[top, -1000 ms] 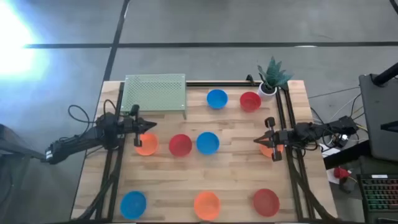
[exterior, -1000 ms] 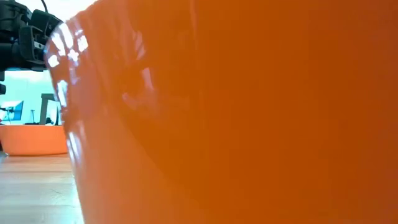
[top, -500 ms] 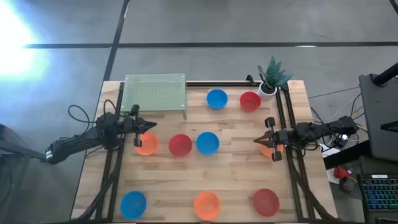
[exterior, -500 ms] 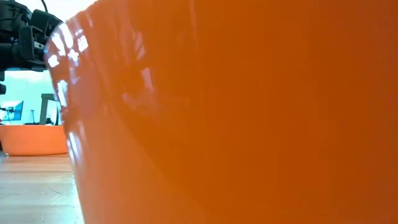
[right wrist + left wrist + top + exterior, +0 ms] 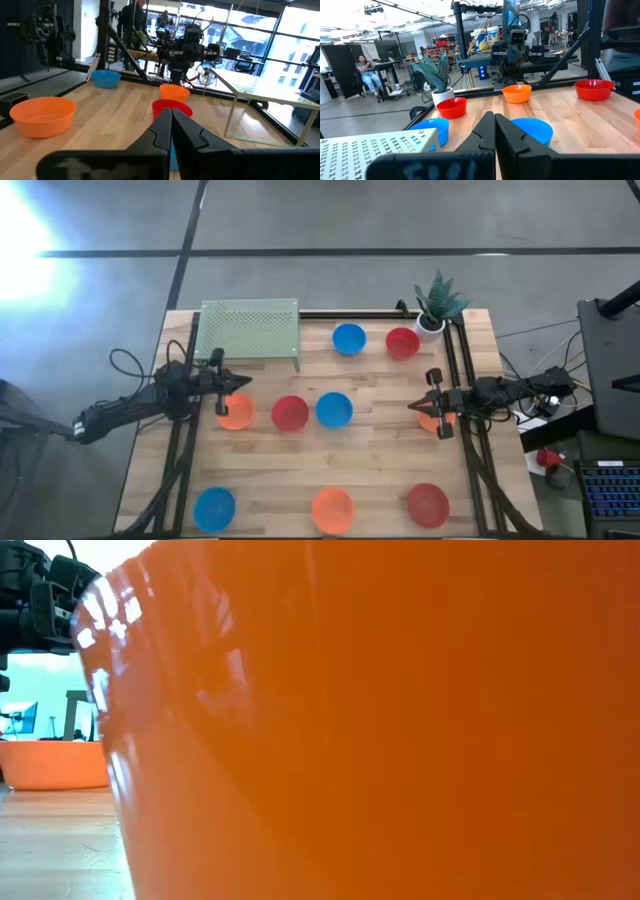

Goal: Pick & Place Mini bowls

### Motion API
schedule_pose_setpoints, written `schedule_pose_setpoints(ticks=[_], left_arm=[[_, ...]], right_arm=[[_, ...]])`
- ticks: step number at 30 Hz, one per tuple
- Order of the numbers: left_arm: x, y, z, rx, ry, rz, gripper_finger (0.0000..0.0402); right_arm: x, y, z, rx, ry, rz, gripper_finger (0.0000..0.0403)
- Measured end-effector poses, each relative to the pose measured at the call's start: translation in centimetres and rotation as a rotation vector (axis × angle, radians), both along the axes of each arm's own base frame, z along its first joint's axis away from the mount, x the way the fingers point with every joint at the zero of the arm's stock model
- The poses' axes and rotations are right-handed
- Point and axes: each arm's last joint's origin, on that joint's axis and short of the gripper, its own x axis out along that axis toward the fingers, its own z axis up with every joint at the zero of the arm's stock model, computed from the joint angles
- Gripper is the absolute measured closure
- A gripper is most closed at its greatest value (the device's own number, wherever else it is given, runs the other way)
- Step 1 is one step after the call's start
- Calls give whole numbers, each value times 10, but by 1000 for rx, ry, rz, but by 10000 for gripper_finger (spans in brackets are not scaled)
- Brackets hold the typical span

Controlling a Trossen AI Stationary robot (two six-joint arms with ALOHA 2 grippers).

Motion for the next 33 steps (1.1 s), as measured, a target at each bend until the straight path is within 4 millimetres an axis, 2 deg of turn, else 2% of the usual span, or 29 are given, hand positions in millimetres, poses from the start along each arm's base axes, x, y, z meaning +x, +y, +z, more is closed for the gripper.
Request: schedule_pose_setpoints(ticks=[33], left_arm=[[0,0,0,0,0,0,402]], right_arm=[[0,0,0,-43,-7,-2,394]])
